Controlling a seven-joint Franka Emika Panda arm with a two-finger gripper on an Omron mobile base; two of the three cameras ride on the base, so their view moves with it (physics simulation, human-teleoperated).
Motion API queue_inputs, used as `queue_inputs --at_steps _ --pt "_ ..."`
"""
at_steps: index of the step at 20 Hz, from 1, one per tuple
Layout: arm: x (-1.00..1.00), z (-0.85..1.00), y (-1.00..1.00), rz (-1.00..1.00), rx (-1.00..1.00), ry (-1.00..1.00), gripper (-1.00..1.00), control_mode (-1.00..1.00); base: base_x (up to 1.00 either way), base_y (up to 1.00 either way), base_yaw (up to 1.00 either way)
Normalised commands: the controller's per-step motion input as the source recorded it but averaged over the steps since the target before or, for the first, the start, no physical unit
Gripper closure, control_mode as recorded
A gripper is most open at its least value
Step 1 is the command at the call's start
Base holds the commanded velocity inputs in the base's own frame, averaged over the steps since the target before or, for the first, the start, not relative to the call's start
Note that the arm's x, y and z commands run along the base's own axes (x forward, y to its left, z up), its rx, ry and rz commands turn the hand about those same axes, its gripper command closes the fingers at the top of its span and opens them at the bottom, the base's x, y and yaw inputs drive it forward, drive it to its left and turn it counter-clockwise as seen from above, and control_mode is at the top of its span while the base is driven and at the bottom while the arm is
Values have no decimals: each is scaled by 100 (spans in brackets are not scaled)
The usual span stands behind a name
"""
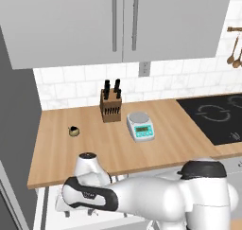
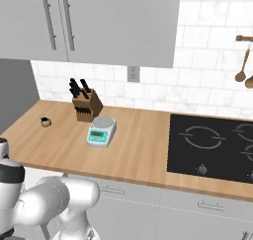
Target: Pick the tongs from the drawer and place it on the counter.
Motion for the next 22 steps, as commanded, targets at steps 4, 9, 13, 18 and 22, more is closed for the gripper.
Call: queue_inputs --at_steps 4,9,13,18,22 --pt "-37 -23 16 0 0 -1 -100 -100 0 0 0" --pt "-5 -5 0 0 0 0 -100 -100 0 0 0" --pt "-10 0 4 0 -1 0 -100 -100 0 0 0" --pt "-24 -1 8 0 -1 0 -100 -100 0 0 0" --pt "-47 -3 19 0 -3 8 -100 -100 0 0 0"
